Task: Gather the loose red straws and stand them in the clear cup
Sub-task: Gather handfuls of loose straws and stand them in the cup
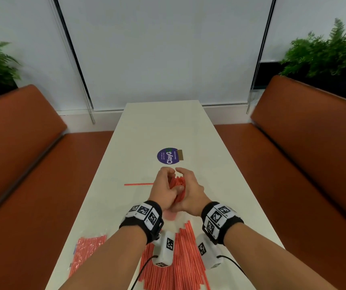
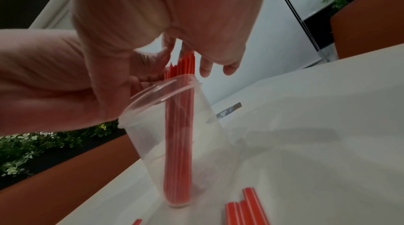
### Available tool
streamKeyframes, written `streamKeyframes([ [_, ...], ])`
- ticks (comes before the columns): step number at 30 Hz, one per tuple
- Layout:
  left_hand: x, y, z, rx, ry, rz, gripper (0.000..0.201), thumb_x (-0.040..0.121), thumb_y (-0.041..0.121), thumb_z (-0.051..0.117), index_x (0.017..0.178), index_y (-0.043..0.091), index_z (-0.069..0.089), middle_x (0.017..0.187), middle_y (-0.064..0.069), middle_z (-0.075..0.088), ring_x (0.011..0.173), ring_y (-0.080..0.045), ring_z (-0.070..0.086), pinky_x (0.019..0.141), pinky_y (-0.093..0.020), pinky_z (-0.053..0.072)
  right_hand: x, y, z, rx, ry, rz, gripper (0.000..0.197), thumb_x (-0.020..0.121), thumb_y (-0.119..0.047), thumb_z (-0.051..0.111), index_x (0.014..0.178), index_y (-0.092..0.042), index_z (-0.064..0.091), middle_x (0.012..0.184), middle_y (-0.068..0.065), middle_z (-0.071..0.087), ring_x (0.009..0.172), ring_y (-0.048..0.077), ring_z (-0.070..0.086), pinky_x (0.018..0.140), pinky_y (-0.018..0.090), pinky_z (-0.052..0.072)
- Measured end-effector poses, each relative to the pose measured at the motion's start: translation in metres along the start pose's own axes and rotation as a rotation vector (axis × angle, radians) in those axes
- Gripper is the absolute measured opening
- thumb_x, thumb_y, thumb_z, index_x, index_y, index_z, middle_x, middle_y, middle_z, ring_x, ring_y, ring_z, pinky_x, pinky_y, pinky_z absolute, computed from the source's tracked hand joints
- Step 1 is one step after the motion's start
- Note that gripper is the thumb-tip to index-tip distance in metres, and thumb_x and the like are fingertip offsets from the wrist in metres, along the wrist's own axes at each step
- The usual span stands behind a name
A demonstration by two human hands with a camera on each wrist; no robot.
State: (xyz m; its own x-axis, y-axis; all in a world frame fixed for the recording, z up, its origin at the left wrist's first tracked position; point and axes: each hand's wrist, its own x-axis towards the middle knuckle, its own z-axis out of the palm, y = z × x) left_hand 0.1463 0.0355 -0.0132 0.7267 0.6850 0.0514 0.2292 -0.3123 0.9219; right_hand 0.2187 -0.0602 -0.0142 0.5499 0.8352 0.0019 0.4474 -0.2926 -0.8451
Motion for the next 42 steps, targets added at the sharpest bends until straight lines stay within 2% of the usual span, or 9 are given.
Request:
streamKeyframes([
  [6,0.003,0.002,-0.014,-0.023,0.076,0.101,0.036,0.085,0.001,0.063,0.114,0.018,0.049,0.119,-0.002,0.056,0.113,-0.016,0.054,0.099,-0.025,0.044,-0.007,0.001,-0.005,-0.001,-0.034,0.045,0.128,0.046,-0.029,0.092,0.147,-0.024,0.013,0.148,-0.002,0.023,0.137,0.019,0.030,0.116,0.041,0.029],
  [9,0.018,-0.007,-0.035,0.242,0.149,0.054,0.046,0.088,-0.010,0.044,0.131,0.009,0.049,0.134,-0.010,0.052,0.128,-0.024,0.048,0.108,-0.031,0.038,-0.011,0.004,-0.011,0.047,-0.044,0.105,0.139,0.047,-0.024,0.094,0.150,-0.019,0.002,0.154,0.002,0.017,0.143,0.019,0.022,0.117,0.035,0.027],
  [13,0.035,-0.028,-0.055,0.794,-0.101,-0.254,0.057,0.092,0.002,0.037,0.148,0.009,0.031,0.153,-0.012,0.031,0.140,-0.032,0.030,0.114,-0.038,0.032,-0.018,0.012,-0.026,-0.125,-0.111,0.260,0.136,0.050,-0.036,0.091,0.151,-0.012,0.003,0.156,0.010,0.020,0.144,0.025,0.023,0.117,0.040,0.028],
  [18,0.038,-0.056,-0.061,0.976,-0.313,-0.325,0.060,0.097,0.012,0.031,0.154,0.016,0.014,0.163,-0.006,0.008,0.150,-0.034,0.007,0.121,-0.045,0.017,-0.050,0.023,-0.016,-0.596,-0.440,0.381,0.092,0.074,-0.036,0.075,0.145,-0.008,0.023,0.145,0.012,0.032,0.135,0.030,0.030,0.110,0.042,0.037],
  [21,0.034,-0.060,-0.063,1.026,-0.334,-0.334,0.059,0.098,0.012,0.031,0.154,0.011,0.014,0.162,-0.010,0.013,0.149,-0.031,0.016,0.122,-0.038,0.016,-0.062,0.027,0.000,-0.705,-0.458,0.328,0.072,0.081,-0.027,0.065,0.141,-0.008,0.028,0.139,0.011,0.033,0.133,0.033,0.029,0.107,0.044,0.040],
  [25,0.018,-0.052,-0.059,1.080,-0.312,-0.352,0.051,0.094,0.012,0.034,0.145,0.013,0.034,0.148,-0.011,0.033,0.134,-0.033,0.041,0.110,-0.041,0.038,-0.074,0.028,0.009,-0.789,-0.490,0.265,0.056,0.081,-0.027,0.061,0.130,-0.008,0.040,0.128,0.012,0.041,0.120,0.033,0.037,0.101,0.044,0.043],
  [29,-0.016,-0.037,-0.049,1.181,-0.352,-0.419,0.043,0.096,0.017,0.034,0.136,0.009,0.047,0.141,-0.011,0.038,0.131,-0.029,0.041,0.109,-0.038,0.038,-0.089,0.017,0.008,-0.840,-0.542,0.270,0.048,0.081,-0.018,0.058,0.124,-0.004,0.043,0.124,0.014,0.040,0.118,0.034,0.039,0.099,0.042,0.044],
  [34,-0.071,-0.019,-0.032,1.184,-0.423,-0.405,0.052,0.099,0.035,0.030,0.139,0.006,0.046,0.141,-0.016,0.042,0.129,-0.030,0.042,0.109,-0.038,0.036,-0.105,-0.002,0.014,-0.868,-0.590,0.313,0.076,0.069,-0.027,0.077,0.130,-0.006,0.037,0.131,0.012,0.033,0.123,0.032,0.031,0.100,0.042,0.048],
  [42,-0.133,0.007,-0.018,1.041,-0.534,-0.380,0.065,0.094,0.056,0.037,0.135,0.008,0.050,0.140,-0.018,0.045,0.129,-0.030,0.044,0.107,-0.037,0.037,-0.119,-0.024,0.028,-0.731,-0.515,0.308,0.085,0.066,-0.040,0.079,0.133,-0.008,0.039,0.131,0.013,0.039,0.124,0.032,0.039,0.100,0.042,0.046],
])
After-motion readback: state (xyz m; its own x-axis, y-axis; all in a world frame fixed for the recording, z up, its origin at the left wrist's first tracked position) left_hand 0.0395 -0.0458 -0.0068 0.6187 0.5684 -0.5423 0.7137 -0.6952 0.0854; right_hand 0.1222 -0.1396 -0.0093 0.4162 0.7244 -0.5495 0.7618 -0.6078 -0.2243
